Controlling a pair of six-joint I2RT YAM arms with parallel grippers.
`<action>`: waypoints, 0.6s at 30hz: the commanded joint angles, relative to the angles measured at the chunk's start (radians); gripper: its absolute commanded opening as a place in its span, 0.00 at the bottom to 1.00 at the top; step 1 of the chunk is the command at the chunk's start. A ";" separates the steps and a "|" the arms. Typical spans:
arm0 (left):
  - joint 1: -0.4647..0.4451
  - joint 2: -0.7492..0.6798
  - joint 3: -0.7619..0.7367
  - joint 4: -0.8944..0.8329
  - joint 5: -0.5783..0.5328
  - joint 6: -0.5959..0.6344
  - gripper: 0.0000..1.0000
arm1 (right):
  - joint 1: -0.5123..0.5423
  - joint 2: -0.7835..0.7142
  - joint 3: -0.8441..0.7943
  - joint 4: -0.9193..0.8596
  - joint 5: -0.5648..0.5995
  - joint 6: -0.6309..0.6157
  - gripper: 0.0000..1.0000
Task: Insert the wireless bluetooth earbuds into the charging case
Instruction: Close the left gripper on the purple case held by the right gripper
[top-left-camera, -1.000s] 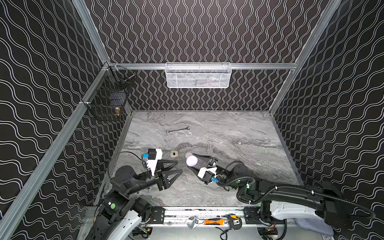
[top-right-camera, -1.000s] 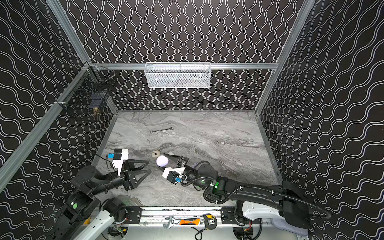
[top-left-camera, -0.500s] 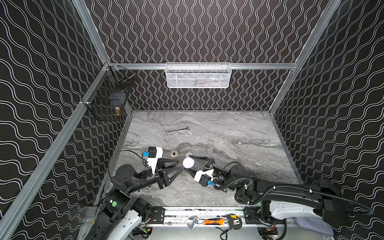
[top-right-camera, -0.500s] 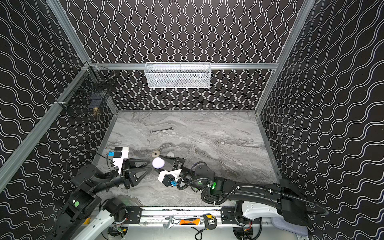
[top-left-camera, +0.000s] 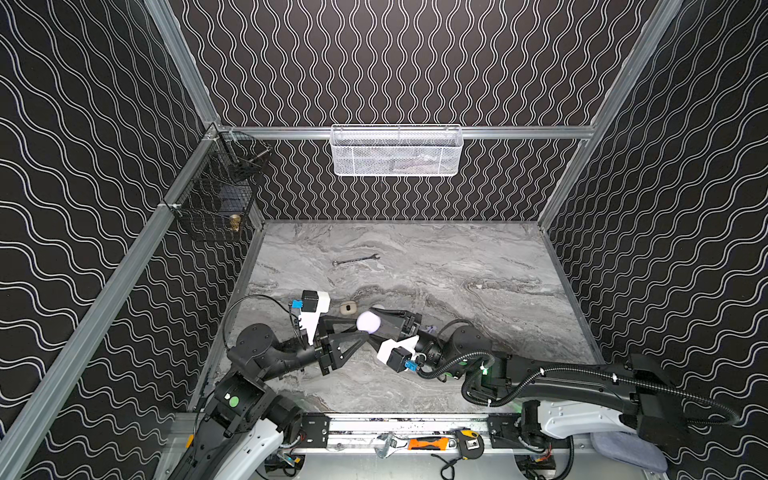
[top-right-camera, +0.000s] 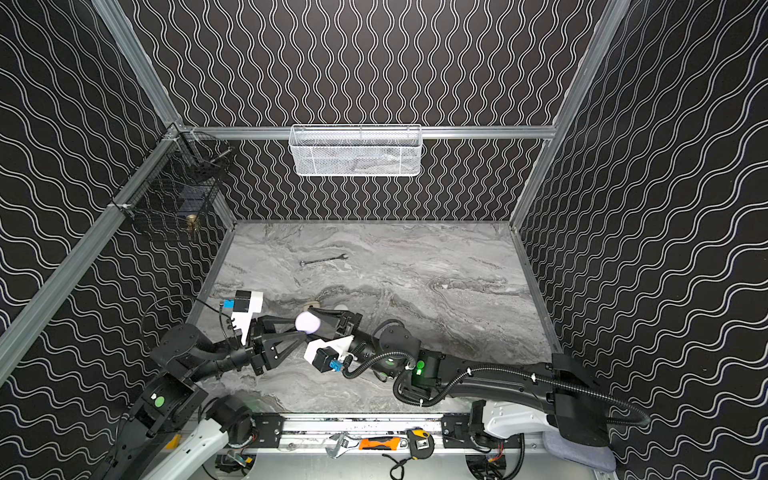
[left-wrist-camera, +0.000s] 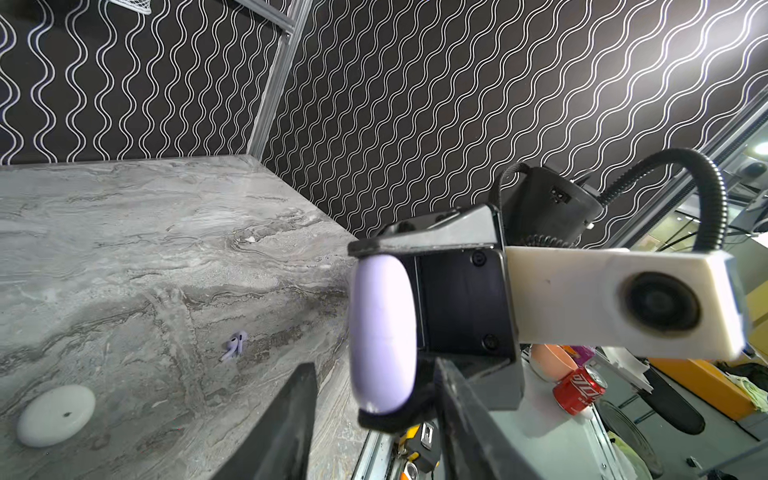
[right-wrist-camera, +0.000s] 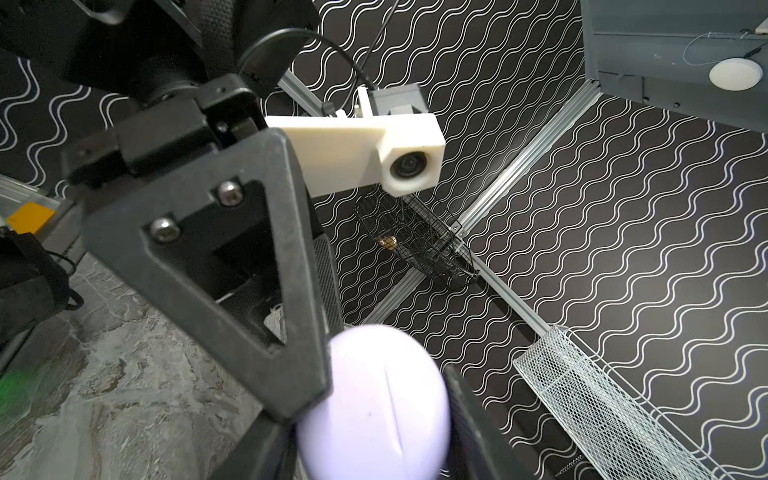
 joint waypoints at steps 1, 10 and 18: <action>0.001 0.005 0.012 0.014 0.009 0.017 0.47 | 0.009 0.003 0.010 0.023 0.003 -0.029 0.28; -0.001 0.023 0.013 0.026 0.011 0.011 0.33 | 0.022 0.026 0.010 0.055 0.022 -0.042 0.28; 0.000 -0.003 0.003 0.012 -0.006 0.010 0.39 | 0.023 0.037 0.022 0.070 0.044 -0.046 0.26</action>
